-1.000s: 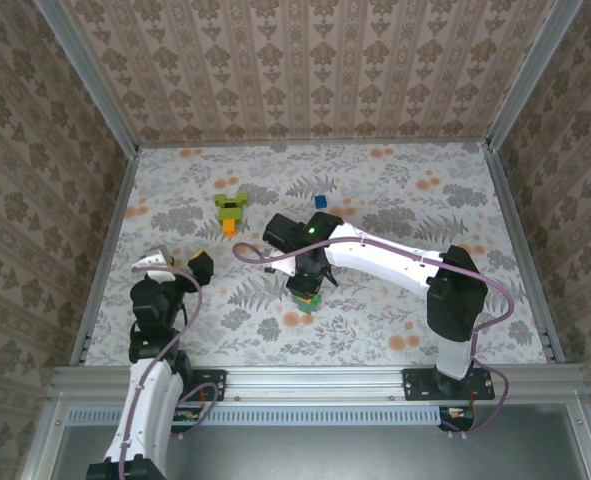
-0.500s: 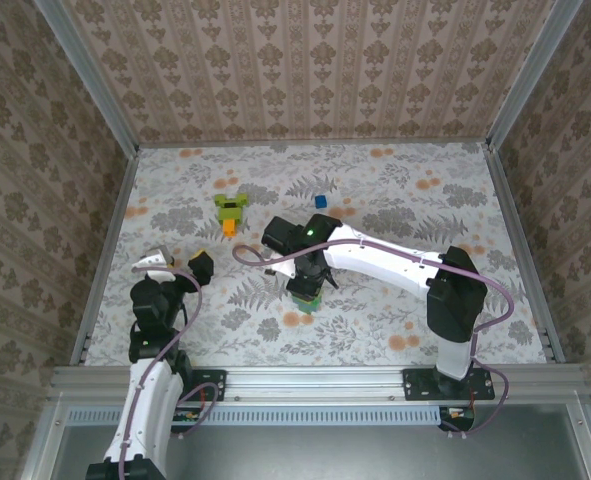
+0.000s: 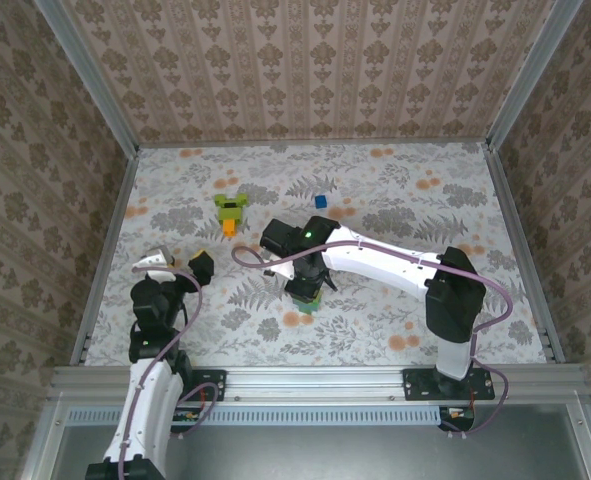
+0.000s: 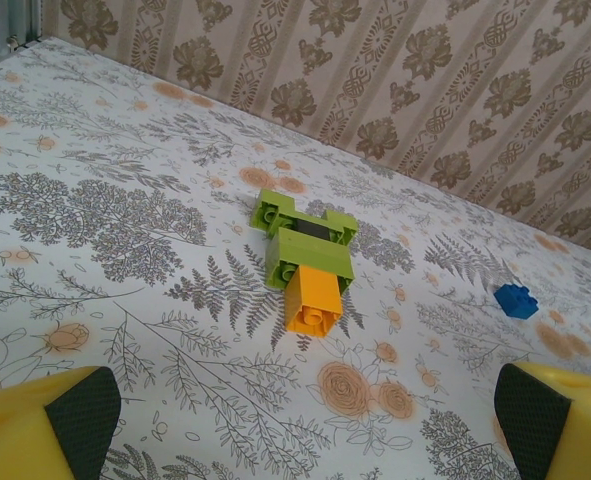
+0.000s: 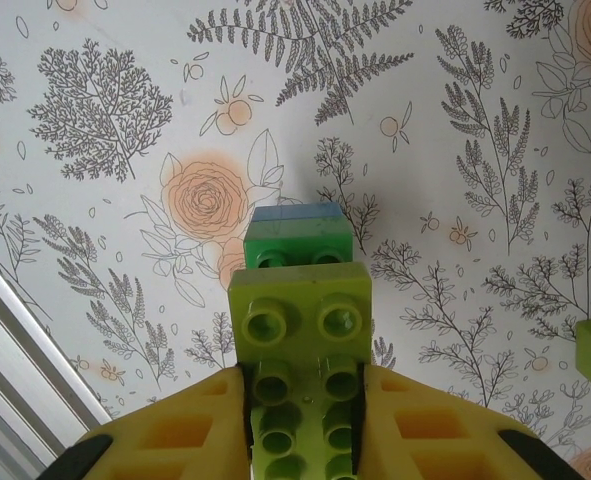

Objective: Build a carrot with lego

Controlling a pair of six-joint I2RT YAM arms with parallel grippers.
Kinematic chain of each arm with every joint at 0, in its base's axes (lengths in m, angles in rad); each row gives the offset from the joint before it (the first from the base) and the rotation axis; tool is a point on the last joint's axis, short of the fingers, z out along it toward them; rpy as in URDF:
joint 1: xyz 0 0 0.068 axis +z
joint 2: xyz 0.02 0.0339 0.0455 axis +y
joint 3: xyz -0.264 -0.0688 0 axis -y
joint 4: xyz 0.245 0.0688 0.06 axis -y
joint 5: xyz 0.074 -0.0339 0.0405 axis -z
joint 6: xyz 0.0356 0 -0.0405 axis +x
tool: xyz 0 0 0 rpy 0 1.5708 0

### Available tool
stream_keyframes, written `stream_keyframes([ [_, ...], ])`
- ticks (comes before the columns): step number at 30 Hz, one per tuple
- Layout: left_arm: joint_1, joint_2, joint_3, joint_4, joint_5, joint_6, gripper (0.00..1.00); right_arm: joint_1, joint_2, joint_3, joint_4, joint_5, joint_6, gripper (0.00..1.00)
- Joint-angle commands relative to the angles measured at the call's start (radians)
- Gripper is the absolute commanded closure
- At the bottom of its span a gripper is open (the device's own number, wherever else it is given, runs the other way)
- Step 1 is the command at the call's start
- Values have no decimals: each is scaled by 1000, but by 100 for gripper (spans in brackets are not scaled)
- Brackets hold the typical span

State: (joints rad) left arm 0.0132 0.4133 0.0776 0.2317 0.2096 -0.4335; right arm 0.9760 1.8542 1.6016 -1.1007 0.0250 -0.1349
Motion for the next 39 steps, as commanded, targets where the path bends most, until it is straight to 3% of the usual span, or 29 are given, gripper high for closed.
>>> stream_keyframes([
  [1, -5, -4, -19, 31, -9, 18, 0, 9, 54, -49, -29, 4, 26, 73],
  [19, -8, -5, -20, 30, -11, 20, 0, 3, 56, -111, 24, -20, 23, 70],
  [22, -7, -4, -19, 29, -12, 20, 0, 3, 45, -88, 17, -14, 18, 66],
  [31, -7, -4, -20, 29, -12, 20, 0, 3, -24, -45, 48, -5, 12, 40],
  [39, -9, -5, -20, 30, -12, 20, 0, 3, -92, -22, 60, -4, 11, 37],
])
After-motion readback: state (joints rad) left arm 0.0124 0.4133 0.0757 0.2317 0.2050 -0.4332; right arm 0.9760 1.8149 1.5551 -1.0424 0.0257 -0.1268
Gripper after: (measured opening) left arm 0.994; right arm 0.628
